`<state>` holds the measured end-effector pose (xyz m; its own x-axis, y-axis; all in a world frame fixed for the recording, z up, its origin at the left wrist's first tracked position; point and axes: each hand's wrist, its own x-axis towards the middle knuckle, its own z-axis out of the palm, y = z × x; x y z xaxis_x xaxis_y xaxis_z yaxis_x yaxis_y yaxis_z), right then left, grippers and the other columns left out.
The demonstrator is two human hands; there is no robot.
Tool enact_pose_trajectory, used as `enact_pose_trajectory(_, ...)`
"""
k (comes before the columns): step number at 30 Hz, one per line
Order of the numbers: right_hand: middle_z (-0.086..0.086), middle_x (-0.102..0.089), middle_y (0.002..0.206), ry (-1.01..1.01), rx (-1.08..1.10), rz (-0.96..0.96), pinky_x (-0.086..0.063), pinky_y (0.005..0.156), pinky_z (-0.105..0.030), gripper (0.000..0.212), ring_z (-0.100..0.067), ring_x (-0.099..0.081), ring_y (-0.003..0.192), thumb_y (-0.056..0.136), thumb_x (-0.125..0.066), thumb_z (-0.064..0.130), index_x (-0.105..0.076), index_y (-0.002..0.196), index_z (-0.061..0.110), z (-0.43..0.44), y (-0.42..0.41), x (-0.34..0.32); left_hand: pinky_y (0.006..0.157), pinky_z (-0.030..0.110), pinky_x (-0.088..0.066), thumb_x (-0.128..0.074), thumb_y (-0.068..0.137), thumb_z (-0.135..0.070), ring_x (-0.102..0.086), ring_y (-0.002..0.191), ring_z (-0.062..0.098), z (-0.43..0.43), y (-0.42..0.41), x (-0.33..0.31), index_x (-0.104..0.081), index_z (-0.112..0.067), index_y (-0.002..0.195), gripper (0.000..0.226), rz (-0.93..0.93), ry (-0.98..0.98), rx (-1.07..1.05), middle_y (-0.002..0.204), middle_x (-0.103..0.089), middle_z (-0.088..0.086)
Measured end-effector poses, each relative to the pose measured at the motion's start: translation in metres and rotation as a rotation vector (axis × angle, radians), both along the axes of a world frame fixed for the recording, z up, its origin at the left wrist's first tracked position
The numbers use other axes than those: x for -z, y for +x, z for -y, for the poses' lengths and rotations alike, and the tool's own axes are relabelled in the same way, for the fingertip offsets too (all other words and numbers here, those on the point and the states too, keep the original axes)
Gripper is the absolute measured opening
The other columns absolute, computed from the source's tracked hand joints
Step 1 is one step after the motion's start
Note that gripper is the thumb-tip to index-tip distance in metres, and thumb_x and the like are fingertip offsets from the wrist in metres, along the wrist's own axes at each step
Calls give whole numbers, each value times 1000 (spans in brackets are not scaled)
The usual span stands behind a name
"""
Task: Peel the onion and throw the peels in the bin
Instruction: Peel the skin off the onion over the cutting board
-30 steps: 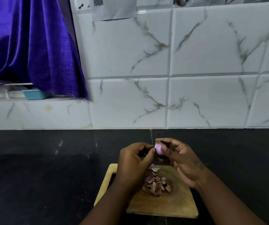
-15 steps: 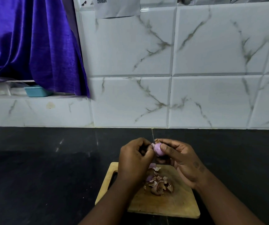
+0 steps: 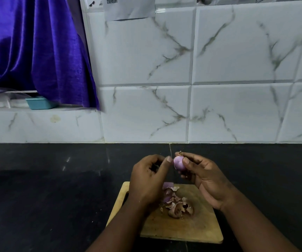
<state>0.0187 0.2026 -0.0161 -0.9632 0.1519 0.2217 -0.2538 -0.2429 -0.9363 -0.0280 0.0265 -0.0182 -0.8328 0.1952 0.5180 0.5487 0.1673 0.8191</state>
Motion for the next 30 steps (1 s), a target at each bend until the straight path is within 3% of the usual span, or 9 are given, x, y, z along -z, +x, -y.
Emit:
enact_pose_trajectory(3,-14,-76,119,10,-20,12,-54,85,-35,40,-21,-72,104,82,-73,20,-74,121,11,1,0,1,56,11,-49,-74,92,-44,-68,75,6,-2,7,-5,-74,-25,89,20,25,-27,42,83,-73,-3)
enact_pose_trajectory(6,-13,-77,115,9,-20,27,-55,90,-39,37,-21,-72,103,80,-76,18,-77,116,14,1,0,1,52,10,-48,-72,96,-37,-68,67,1,-4,8,-5,-73,-19,91,18,43,-12,91,83,-75,1)
enact_pose_trajectory(8,-14,-77,117,30,-16,28,-53,97,-43,40,-26,-71,110,79,-77,17,-76,119,13,1,0,1,55,17,-52,-67,101,-33,-69,71,5,-3,6,-3,-73,-21,91,16,40,-9,99,84,-74,1)
enact_pose_trajectory(10,-14,-76,120,33,-11,24,-51,102,-47,43,-29,-70,117,79,-77,19,-74,121,11,1,-1,2,64,34,-60,-63,104,-27,-69,77,11,-2,-1,2,-72,-27,88,18,15,-47,59,84,-73,-3)
enact_pose_trajectory(14,-14,-77,119,-6,5,15,-56,92,-39,41,-26,-72,112,80,-74,22,-74,120,11,1,-1,1,71,43,-63,-57,105,-20,-69,81,14,-4,-2,5,-73,-29,91,23,31,-38,52,87,-73,-6)
enact_pose_trajectory(19,-14,-77,118,19,24,-1,-55,90,-38,35,-25,-72,110,81,-76,19,-77,116,12,0,-1,1,60,13,-54,-65,103,-24,-72,79,8,-4,4,1,-76,-22,99,12,52,-4,117,88,-75,-3)
enact_pose_trajectory(24,-11,-78,116,81,54,-10,-59,92,-37,37,-25,-73,111,82,-77,19,-75,119,11,2,1,-2,58,16,-54,-63,102,-26,-72,76,8,-3,5,1,-77,-25,96,15,-47,-78,56,81,-75,-5)
enact_pose_trajectory(27,-9,-79,113,129,85,-30,-59,83,-32,38,-23,-74,107,78,-81,24,-78,114,15,4,1,-3,52,17,-49,-62,100,-29,-69,71,7,-4,6,2,-74,-26,91,15,-152,-162,-35,74,-71,-7)
enact_pose_trajectory(30,-8,-80,109,167,116,-44,-60,76,-28,36,-24,-75,103,77,-82,23,-79,112,15,4,2,-3,54,12,-46,-65,98,-31,-66,79,-3,-6,9,2,-73,-26,91,12,-218,-237,-119,74,-68,-12)
